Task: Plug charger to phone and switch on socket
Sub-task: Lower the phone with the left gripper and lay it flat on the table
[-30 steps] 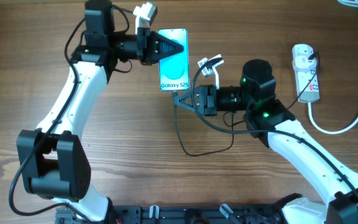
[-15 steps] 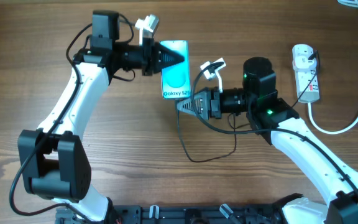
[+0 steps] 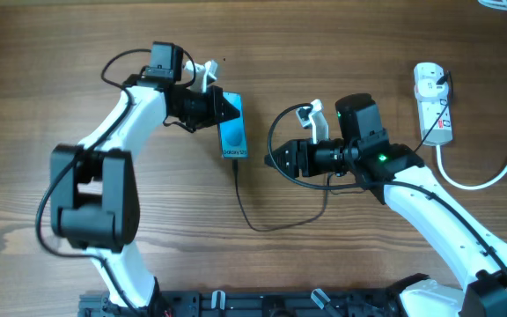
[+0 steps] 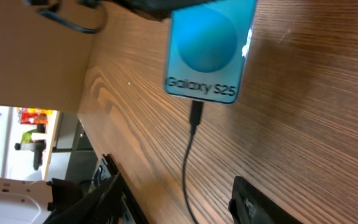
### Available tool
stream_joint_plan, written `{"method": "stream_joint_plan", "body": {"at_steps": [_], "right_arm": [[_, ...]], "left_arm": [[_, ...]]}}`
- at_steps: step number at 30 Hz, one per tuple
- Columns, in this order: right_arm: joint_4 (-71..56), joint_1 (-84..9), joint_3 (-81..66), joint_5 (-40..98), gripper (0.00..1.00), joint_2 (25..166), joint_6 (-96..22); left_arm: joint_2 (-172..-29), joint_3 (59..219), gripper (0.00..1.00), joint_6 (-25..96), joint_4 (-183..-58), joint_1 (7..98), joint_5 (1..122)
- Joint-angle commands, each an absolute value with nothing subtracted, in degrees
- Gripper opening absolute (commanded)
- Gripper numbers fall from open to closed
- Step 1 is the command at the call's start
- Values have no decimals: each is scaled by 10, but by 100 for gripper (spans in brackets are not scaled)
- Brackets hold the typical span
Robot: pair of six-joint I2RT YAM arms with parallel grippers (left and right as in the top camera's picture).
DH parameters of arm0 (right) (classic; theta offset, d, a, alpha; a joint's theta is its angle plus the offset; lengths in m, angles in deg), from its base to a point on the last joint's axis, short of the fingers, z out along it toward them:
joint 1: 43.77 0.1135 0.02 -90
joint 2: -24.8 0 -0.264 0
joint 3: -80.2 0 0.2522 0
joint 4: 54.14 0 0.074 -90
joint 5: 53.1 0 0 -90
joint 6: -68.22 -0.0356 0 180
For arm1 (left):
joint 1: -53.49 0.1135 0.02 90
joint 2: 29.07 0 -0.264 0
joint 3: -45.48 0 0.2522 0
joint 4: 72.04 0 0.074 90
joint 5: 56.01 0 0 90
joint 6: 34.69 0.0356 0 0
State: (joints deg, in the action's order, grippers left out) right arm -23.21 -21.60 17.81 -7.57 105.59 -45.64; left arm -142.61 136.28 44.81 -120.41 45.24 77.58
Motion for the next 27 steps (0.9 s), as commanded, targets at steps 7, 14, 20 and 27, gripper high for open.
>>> {"method": "stream_joint_plan", "body": {"at_steps": [7, 14, 20, 27], "right_arm": [[-227, -215, 173, -57, 57, 1060, -440], [-227, -214, 173, -51, 57, 1060, -440], [-227, -214, 173, -51, 57, 1060, -438], [-218, -214, 173, -50, 58, 1060, -427]], "left_arm": [[-1502, 1362, 4, 459, -1151, 452, 776], [-1532, 1361, 5, 459, -1150, 448, 760], [-1541, 1361, 27, 459, -1160, 447, 739], [-1541, 1361, 34, 458, -1186, 448, 669]]}}
